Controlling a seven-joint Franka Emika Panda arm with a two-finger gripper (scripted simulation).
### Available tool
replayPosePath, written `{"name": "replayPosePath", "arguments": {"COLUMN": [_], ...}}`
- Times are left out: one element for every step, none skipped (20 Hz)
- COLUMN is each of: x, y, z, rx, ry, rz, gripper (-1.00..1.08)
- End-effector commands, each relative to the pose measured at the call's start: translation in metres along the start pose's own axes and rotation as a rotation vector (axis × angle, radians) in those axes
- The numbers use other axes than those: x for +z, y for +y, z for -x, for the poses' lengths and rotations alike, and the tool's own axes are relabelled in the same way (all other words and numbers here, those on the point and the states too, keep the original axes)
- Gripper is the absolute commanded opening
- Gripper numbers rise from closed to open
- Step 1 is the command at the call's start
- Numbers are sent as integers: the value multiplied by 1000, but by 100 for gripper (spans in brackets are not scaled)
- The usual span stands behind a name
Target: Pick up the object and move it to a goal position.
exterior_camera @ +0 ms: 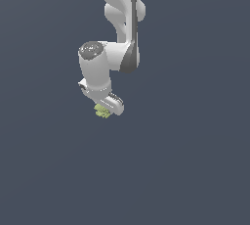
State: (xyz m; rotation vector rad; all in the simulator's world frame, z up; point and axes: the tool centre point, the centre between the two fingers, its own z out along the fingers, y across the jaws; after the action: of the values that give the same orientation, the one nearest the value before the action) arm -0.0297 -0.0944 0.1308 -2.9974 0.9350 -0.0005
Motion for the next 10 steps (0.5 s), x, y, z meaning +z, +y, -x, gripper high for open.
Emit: {"name": "replayPosePath", "arguments": {"x": [-17, -23, -30, -37, -43, -49, -55, -61, -66, -70], "y": [26, 36, 47, 57, 67, 76, 85, 93, 101, 108], "z": [-9, -13, -17, -21, -25, -29, -33, -36, -40, -43], "rx": [0, 0, 0, 0, 0, 0, 0, 0, 0, -1], "ry": [0, -1, -1, -1, -1, -1, -1, -1, -1, 0], "rz": [0, -1, -1, -1, -1, -1, 0, 0, 0, 1], "gripper": [-100, -100, -100, -100, -100, -100, -100, -100, -100, -100]}}
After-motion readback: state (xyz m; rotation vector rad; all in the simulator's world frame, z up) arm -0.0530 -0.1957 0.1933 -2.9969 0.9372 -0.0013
